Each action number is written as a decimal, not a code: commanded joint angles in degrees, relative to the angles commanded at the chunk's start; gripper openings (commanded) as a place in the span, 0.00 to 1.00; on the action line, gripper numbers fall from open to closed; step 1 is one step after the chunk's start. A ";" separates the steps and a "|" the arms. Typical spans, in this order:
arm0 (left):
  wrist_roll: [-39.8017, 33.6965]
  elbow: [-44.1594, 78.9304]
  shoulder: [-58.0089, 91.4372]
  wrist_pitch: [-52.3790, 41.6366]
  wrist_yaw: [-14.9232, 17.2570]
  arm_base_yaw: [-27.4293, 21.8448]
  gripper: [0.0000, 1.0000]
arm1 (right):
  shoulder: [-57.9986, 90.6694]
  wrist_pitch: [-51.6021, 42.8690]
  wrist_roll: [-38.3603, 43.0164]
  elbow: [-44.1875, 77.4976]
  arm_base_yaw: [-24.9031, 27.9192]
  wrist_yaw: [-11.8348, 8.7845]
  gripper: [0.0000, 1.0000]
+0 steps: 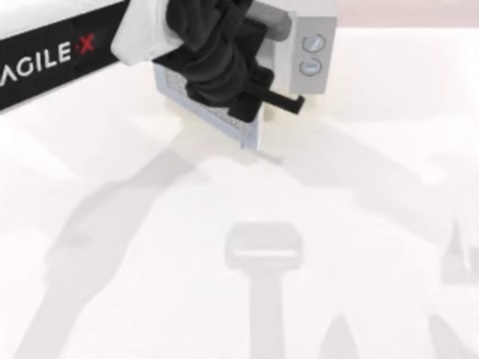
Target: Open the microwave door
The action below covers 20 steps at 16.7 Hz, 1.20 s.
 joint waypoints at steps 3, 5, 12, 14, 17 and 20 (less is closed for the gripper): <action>0.00 0.00 0.00 0.00 0.00 0.00 0.00 | 0.00 0.00 0.00 0.00 0.00 0.00 1.00; 0.00 0.00 0.00 0.00 0.00 0.00 0.00 | 0.00 0.00 0.00 0.00 0.00 0.00 1.00; 3.03 -2.33 -1.67 0.62 2.03 0.77 0.00 | 0.00 0.00 0.00 0.00 0.00 0.00 1.00; 5.79 -4.23 -3.16 1.05 3.50 1.73 0.00 | 0.00 0.00 0.00 0.00 0.00 0.00 1.00; 8.06 -5.77 -4.27 1.34 4.70 2.48 0.00 | 0.00 0.00 0.00 0.00 0.00 0.00 1.00; 8.06 -5.77 -4.27 1.34 4.70 2.48 0.00 | 0.00 0.00 0.00 0.00 0.00 0.00 1.00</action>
